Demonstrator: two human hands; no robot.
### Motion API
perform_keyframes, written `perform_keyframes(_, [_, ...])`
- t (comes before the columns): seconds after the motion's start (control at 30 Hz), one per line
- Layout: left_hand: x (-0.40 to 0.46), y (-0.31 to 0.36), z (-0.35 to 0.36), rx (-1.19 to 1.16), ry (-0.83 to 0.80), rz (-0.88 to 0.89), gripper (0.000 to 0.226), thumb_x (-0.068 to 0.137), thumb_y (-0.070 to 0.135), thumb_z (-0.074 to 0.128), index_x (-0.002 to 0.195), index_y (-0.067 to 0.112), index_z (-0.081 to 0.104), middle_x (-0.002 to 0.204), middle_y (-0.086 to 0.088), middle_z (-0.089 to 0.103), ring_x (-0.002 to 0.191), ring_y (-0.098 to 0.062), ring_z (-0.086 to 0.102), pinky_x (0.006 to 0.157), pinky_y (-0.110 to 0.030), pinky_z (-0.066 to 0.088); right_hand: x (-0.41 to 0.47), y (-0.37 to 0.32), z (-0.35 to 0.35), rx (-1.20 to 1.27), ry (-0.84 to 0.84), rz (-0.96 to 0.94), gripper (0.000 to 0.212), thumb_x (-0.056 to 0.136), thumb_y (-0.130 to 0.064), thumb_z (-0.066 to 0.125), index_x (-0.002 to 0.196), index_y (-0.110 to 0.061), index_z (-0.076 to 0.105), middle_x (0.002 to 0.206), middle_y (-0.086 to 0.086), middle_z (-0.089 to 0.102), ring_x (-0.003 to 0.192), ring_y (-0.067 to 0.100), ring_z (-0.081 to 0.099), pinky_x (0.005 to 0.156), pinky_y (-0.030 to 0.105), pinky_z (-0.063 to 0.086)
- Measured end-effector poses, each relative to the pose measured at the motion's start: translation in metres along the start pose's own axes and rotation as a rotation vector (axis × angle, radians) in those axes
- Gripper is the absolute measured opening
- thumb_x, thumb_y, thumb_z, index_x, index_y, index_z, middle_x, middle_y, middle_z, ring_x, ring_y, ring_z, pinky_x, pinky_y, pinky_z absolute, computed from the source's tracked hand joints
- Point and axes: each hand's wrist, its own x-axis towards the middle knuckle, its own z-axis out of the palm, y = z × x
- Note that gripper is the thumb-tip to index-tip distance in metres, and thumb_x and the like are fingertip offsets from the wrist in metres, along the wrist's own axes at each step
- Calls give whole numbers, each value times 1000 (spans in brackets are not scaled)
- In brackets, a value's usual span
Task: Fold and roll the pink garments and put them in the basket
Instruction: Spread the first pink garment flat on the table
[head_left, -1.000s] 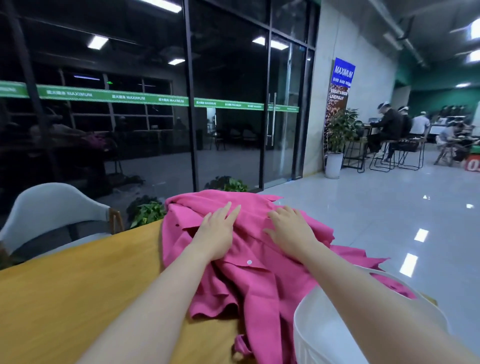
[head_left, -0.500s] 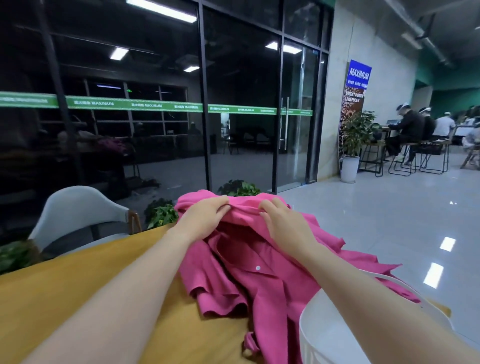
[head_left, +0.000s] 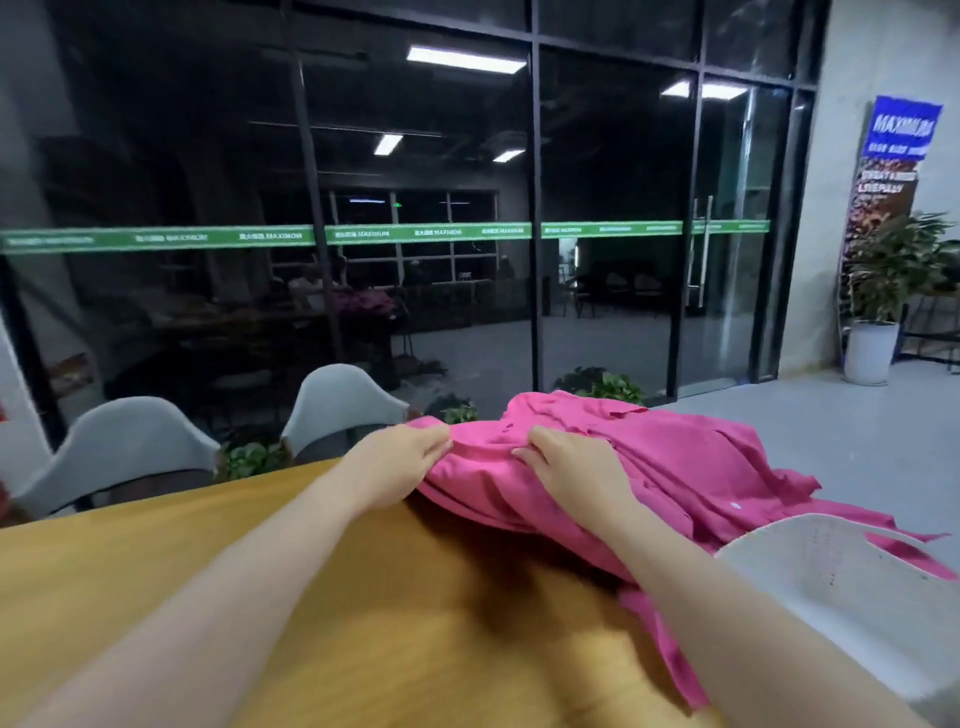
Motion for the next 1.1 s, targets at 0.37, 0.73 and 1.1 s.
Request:
perform_keyframes(0.37, [-232, -37, 19, 22, -158, -141, 26, 109, 43, 34, 95, 26, 47, 91, -8, 68, 88, -30, 64, 73, -40, 43, -117, -150, 46, 245, -290, -99, 34, 102, -56, 46, 84, -27, 46, 89, 5, 71, 90, 33, 67, 68, 41, 41])
perform_keyframes(0.73, [-351, -17, 22, -208, -2, -245, 44, 106, 53, 35, 76, 23, 44, 70, 10, 54, 67, -8, 51, 69, -42, 44, -183, -202, 25, 382, -311, -187, 32, 99, -55, 53, 88, -26, 59, 82, -1, 71, 83, 29, 65, 66, 38, 44])
perform_keyframes(1.1, [-269, 23, 8, -287, -93, -697, 63, 88, 79, 45, 66, 20, 49, 76, -6, 66, 73, -29, 61, 70, -37, 48, -217, -251, -54, 752, -659, -353, 20, 99, -42, 62, 95, -25, 71, 81, -12, 68, 74, 7, 59, 71, 27, 48])
